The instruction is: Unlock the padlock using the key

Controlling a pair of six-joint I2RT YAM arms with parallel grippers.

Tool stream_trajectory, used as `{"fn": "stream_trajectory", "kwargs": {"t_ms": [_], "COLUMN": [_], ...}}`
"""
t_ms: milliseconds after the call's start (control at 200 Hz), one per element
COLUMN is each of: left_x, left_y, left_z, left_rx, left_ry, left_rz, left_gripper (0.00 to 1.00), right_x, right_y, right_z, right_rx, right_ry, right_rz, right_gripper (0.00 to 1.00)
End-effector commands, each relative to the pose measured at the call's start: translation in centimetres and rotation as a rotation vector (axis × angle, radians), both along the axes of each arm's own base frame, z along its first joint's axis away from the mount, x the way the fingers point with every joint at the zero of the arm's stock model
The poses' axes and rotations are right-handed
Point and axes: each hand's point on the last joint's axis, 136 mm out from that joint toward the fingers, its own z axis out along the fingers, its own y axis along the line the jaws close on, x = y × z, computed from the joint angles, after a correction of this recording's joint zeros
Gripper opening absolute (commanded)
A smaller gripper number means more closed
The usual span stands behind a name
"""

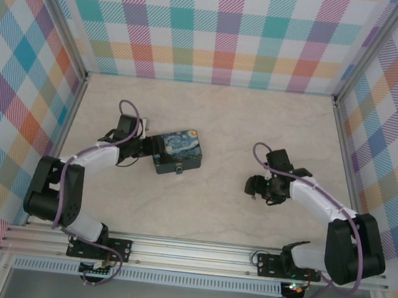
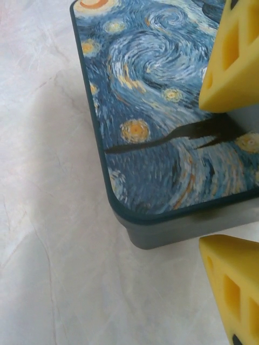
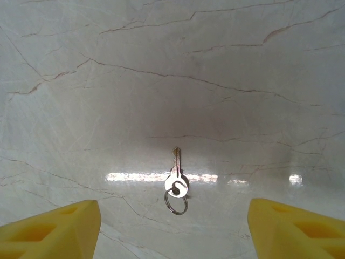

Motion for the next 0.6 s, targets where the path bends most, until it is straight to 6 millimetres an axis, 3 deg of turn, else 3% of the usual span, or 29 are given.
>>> {"fn": "stream_trajectory", "kwargs": {"t_ms": [0, 220, 595], "left_x": [-0.7, -0.7, 0.1], "left_y": [-1.1, -2.9, -6.1], "left_z": [-1.4, -1.9, -2.1], "left_rx": [0.027, 0.039, 0.047], "left_ry": [0.038, 0.038, 0.03], "left_rz": [-0.071, -0.162, -0.265], "left_gripper": [0.57, 0.51, 0.51], "right_x": [-0.7, -1.1, -1.2], "right_y": [-0.1, -0.2, 0.0], "right_z": [-0.4, -0.8, -1.4], "right_rx": [-0.025, -0.062, -0.095], "right_ry": [0.044, 0.072, 0.101], "right_rz": [0.0, 0.017, 0.036], "right_gripper": [0.71, 0.67, 0.58]}}
